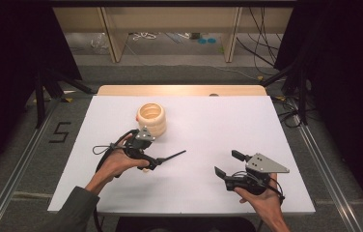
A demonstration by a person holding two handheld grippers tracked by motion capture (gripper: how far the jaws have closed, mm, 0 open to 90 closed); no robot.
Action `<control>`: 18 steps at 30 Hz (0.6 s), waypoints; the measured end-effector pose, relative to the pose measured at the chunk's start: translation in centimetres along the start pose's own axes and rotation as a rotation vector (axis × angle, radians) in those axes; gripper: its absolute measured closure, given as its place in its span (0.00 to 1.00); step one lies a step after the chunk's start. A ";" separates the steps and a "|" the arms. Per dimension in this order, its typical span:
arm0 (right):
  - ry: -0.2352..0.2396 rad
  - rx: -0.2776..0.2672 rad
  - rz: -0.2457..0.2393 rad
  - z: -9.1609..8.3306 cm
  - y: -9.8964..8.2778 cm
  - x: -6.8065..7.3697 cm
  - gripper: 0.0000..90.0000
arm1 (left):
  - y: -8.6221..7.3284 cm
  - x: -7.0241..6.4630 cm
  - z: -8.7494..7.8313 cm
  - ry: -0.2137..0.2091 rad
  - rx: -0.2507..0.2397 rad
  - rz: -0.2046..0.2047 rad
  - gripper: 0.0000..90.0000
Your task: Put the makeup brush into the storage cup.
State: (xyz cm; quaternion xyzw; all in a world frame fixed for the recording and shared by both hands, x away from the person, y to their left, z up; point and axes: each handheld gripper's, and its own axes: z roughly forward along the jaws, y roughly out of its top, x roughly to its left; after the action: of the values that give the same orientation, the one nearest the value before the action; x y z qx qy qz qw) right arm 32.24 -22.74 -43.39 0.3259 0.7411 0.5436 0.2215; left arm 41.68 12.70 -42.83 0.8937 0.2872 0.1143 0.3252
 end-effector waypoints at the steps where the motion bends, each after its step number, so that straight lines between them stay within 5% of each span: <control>1: 0.002 0.001 -0.001 0.0 0.0 0.0 0.21 | 0.2 0.0 0.2 0.004 0.017 0.014 0.22; 5: 0.016 0.009 -0.012 0.1 0.0 0.1 0.21 | 1.0 0.3 0.8 -0.016 0.068 0.058 0.24; 9: 0.006 0.030 -0.040 0.0 0.0 0.1 0.21 | 1.2 0.8 1.5 -0.022 0.124 0.047 0.25; 18: 0.030 0.007 -0.021 0.3 -0.1 0.2 0.21 | 1.9 0.5 3.1 -0.046 0.185 0.042 0.27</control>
State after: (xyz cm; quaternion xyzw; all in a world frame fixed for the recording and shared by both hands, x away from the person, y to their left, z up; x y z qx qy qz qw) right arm 32.31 -22.39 -43.61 0.3108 0.7495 0.5436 0.2148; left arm 44.14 10.21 -43.98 0.9281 0.2703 0.0733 0.2454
